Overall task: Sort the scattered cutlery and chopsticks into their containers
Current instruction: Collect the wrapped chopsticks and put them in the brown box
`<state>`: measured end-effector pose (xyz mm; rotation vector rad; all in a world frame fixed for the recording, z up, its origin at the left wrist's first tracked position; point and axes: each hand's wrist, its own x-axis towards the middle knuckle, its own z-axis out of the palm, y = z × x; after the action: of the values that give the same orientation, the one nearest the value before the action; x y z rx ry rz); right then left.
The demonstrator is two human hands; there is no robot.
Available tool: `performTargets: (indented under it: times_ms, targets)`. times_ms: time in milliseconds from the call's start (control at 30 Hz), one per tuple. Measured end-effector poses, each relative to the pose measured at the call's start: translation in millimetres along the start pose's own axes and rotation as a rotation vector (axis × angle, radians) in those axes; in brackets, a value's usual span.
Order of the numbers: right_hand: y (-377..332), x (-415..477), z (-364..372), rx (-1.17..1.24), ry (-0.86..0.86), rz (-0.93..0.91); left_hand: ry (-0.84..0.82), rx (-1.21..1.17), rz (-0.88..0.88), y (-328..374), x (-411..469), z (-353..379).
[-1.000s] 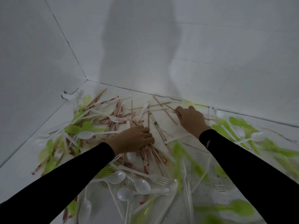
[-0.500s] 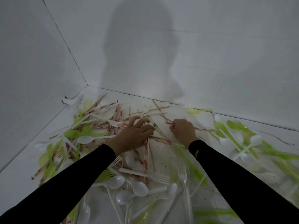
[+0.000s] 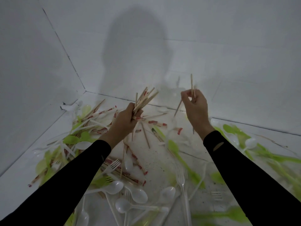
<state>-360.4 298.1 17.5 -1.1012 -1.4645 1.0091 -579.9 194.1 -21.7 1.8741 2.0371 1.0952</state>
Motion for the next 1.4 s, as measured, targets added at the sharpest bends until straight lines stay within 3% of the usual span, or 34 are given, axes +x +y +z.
performTargets:
  times_ms: [100,267,400,500,600,667,733,833,933,1033,1200,1400]
  targets:
    - [-16.6,-1.8,-3.8,0.091,-0.030,-0.049,-0.027,0.027,-0.006,-0.3,2.9,-4.5]
    - [-13.9,-13.7,0.8,0.106,-0.090,-0.127,-0.049,-0.069,-0.193,-3.5,1.6,-13.4]
    - [11.1,-36.4,9.3,0.167,-0.137,-0.089,0.007,-0.131,-0.256,8.1,-4.8,-13.9]
    - [35.9,-55.3,10.0,0.059,-0.268,-0.026,-0.003,-0.170,-0.362,19.9,-10.5,-9.9]
    - [50.3,-66.5,6.9,-0.169,-0.404,0.069,-0.020,-0.450,-0.541,20.0,-12.6,-2.5]
    - [51.6,-66.5,5.4,-0.180,-0.381,0.103,0.075,-0.691,-0.601,20.9,-13.9,2.6]
    - [45.3,-61.8,6.5,-0.066,-0.315,0.101,0.165,-0.744,-0.539,21.5,-15.5,4.4]
    - [32.9,-54.1,10.4,0.066,-0.317,0.060,0.227,-0.619,-0.411,18.0,-18.4,6.6]
    - [31.6,-53.2,19.8,0.096,-0.360,0.025,0.302,-0.495,-0.357,19.0,-25.4,13.9]
    - [37.6,-63.3,32.2,0.086,-0.395,0.014,0.349,-0.527,-0.334,27.0,-36.0,21.9]
    - [57.3,-82.9,39.6,-0.161,-0.521,0.021,0.328,-0.629,-0.435,28.5,-40.8,20.5]
    - [62.1,-73.9,56.1,-0.585,-0.583,0.005,0.336,-0.619,-0.366,37.3,-27.4,3.1]
